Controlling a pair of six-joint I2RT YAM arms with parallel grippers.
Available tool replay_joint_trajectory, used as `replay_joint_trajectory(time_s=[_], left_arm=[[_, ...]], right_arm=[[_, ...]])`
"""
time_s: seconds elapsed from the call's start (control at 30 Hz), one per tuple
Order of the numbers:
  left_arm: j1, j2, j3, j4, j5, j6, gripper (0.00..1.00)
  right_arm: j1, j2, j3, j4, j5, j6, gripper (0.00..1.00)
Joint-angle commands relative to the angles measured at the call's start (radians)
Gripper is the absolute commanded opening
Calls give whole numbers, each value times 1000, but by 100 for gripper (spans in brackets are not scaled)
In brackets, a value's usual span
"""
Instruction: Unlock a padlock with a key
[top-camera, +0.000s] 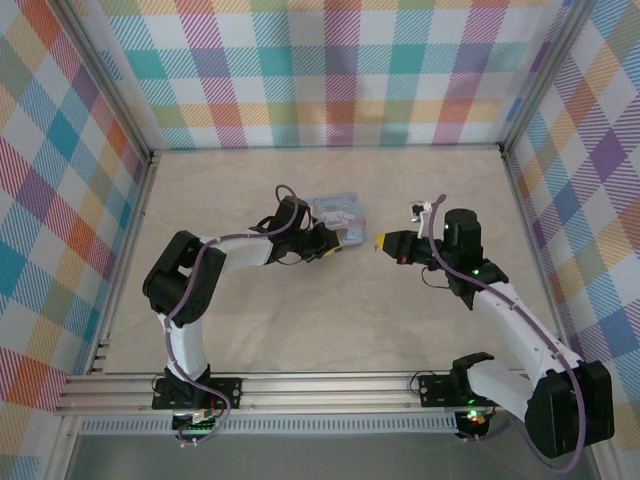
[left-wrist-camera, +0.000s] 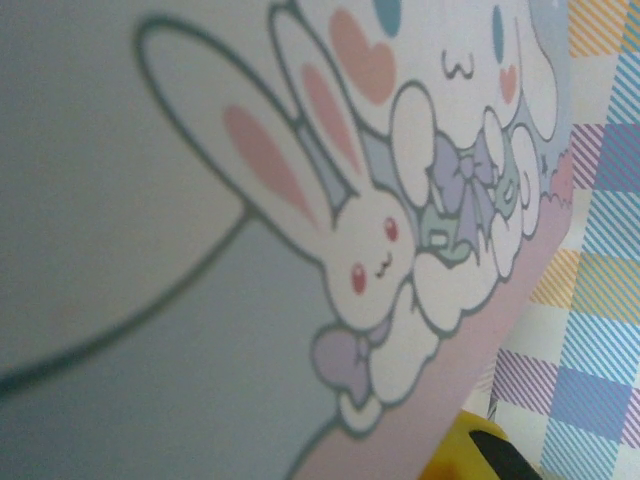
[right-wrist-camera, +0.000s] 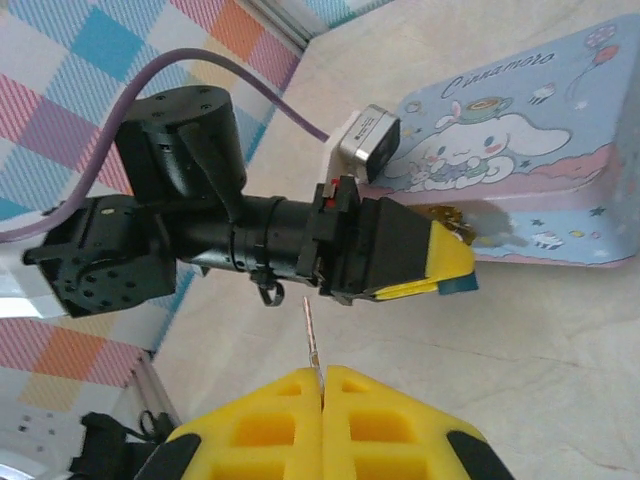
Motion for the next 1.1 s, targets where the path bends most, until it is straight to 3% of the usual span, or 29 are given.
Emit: replay_joint_trajectory(time_s=[0.0, 0.47, 1.07], left_arm=[[-6, -53, 42, -2, 42, -36, 13], [-6, -66, 32, 44, 60, -64, 13], [-6, -68, 17, 76, 71, -78, 14]], right_arm=[[-5, -9, -60, 149, -56, 113, 0], [37, 197, -225, 520, -28, 341, 0], [104, 562, -205, 892, -17, 518, 0]])
